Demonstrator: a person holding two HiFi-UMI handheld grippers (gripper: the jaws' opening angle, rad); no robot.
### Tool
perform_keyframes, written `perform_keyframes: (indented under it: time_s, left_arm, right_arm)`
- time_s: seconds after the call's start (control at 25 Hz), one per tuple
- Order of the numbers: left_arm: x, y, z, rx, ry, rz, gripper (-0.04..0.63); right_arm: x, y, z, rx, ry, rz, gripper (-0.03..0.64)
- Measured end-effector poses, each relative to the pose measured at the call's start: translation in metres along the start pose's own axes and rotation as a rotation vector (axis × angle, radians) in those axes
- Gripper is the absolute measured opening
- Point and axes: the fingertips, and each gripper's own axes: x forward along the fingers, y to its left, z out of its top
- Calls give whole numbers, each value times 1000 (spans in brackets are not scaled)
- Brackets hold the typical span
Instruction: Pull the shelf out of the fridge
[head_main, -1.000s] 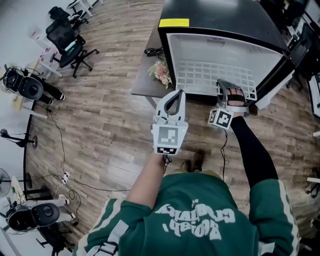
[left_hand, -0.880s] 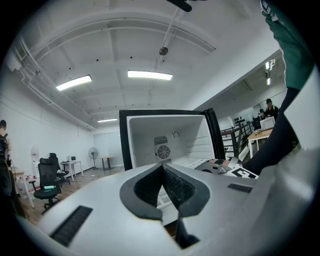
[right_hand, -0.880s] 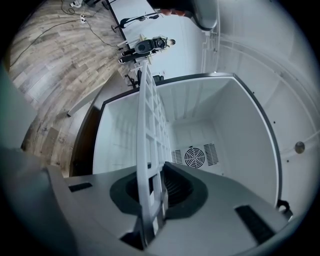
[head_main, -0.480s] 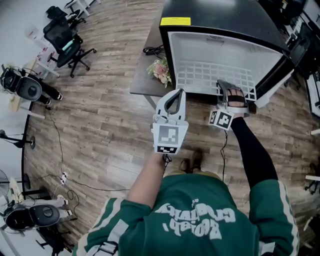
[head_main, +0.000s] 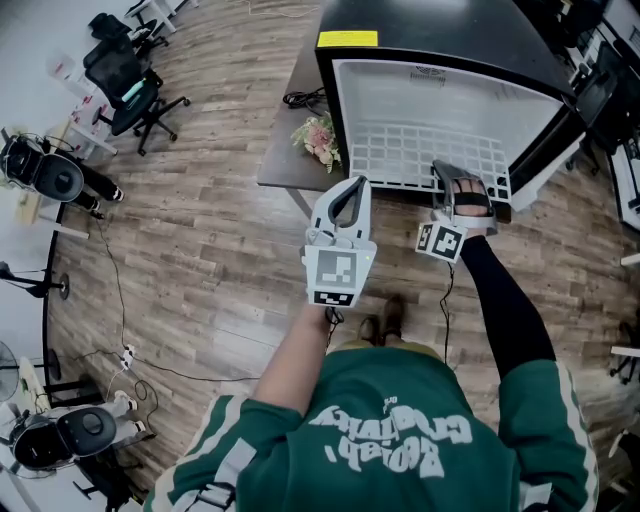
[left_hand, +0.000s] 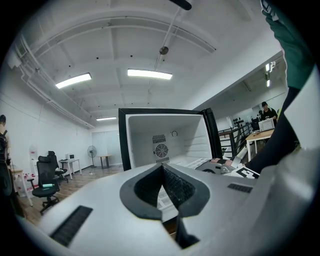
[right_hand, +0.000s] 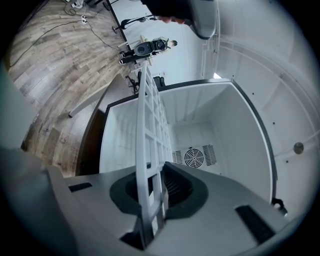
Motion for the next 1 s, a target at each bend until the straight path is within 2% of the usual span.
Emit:
perform_keyframes:
  time_s: [0.6,0.84,1.0]
  left_arm:
    - [-11,-4,0,10,-5,1,15]
    - [-28,4,12,12,-47,10,15]
    - [-38,2,16,24,-56,3,15]
  right_arm:
    - [-34,-11,6,-20,-36,-43,38]
    - [-75,0,15,-1,-67,-31,36]
    - [-94,7,14,19,-43,-23,37]
